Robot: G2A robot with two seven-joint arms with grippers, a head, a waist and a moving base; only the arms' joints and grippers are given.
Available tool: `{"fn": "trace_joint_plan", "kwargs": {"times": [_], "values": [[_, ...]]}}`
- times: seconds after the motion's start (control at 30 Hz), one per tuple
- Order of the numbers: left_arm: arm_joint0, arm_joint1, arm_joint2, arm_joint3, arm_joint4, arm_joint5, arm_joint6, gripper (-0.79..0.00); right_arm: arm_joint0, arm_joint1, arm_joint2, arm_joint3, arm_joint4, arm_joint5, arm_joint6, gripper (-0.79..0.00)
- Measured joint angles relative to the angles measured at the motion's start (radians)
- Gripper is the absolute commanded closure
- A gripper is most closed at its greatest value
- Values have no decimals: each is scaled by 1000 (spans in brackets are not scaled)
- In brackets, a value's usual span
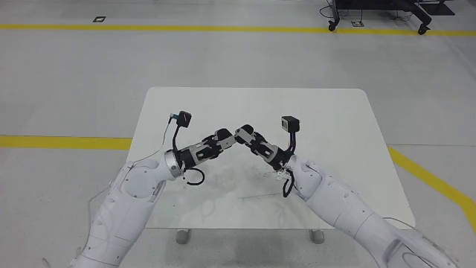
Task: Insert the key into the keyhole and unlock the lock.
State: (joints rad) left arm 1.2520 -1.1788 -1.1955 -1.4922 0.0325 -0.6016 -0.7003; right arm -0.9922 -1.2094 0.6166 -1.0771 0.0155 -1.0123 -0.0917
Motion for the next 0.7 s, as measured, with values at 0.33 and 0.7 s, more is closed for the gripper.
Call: {"fn": "trace_joint_plan", "kwargs": {"times": [0.33,0.7], "values": [[-6,3,12,3,13,5,10,0,-16,-15,41,3,10,0,51,0],[-5,6,2,8,-6,3,47,0,-31,-31,78,13,25,0,116,0]]}}
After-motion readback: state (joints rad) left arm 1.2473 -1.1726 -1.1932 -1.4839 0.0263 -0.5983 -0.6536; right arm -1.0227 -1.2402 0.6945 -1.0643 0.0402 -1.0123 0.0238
